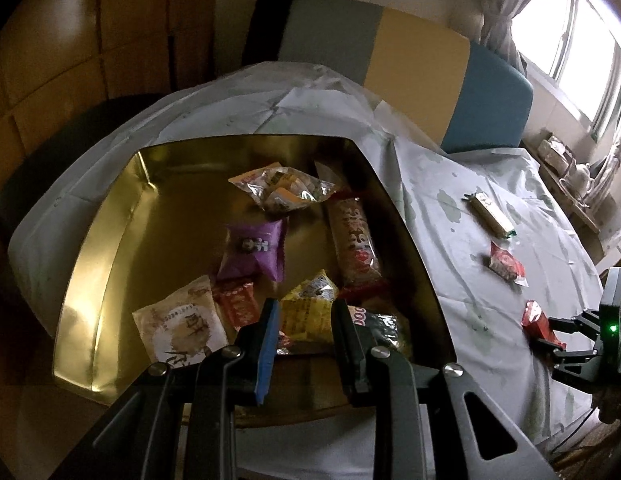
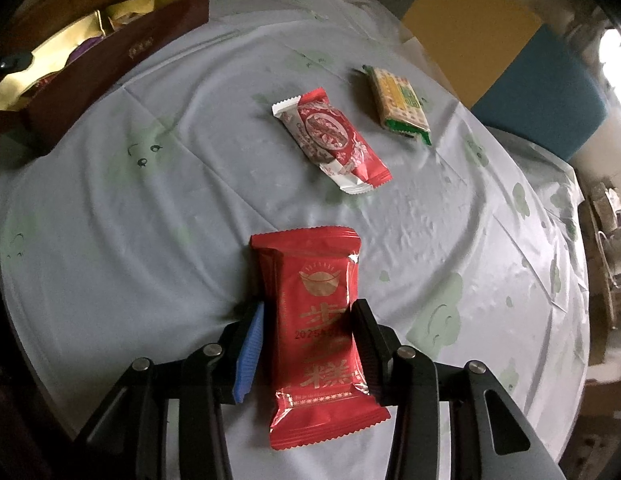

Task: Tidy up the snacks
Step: 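Carry the red candy with the left tool into the gold tray and release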

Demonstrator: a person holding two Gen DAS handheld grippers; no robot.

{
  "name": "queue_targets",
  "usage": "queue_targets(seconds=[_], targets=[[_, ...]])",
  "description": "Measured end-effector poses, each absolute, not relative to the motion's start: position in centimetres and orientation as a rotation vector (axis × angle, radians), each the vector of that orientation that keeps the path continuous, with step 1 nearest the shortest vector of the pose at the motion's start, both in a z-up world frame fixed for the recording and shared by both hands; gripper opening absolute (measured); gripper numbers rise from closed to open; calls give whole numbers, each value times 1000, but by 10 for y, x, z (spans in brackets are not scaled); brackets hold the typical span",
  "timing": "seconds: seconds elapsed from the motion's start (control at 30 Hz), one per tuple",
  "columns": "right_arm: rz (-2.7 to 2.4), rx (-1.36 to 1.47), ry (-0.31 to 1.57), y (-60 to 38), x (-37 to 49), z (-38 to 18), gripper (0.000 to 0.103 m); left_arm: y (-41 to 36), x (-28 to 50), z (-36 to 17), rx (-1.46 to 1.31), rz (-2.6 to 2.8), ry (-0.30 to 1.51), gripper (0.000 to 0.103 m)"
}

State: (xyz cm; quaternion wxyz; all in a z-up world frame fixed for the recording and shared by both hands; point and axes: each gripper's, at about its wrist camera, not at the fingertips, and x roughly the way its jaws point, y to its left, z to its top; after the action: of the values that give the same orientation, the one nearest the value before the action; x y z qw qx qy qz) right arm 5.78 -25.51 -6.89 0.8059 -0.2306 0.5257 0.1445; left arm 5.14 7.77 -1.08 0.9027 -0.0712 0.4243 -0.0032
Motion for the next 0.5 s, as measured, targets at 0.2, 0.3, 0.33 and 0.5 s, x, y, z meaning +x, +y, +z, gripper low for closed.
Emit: queue_targets(seconds=[0.2,0.3,0.33,0.5], targets=[[264,-489,1173,-248,60,-67,38,82,49,-10,-142,-3,862,26],[257,-417,1188,-251,61,-66,38,83,49,-12,-143,-3,865,27],[247,-408,1186,-252,60,-66,38,83,49,-12,-144,-4,866,27],[216,-382,1182,-253,59,-66,38,82,45,-13,-141,-13,857,27]])
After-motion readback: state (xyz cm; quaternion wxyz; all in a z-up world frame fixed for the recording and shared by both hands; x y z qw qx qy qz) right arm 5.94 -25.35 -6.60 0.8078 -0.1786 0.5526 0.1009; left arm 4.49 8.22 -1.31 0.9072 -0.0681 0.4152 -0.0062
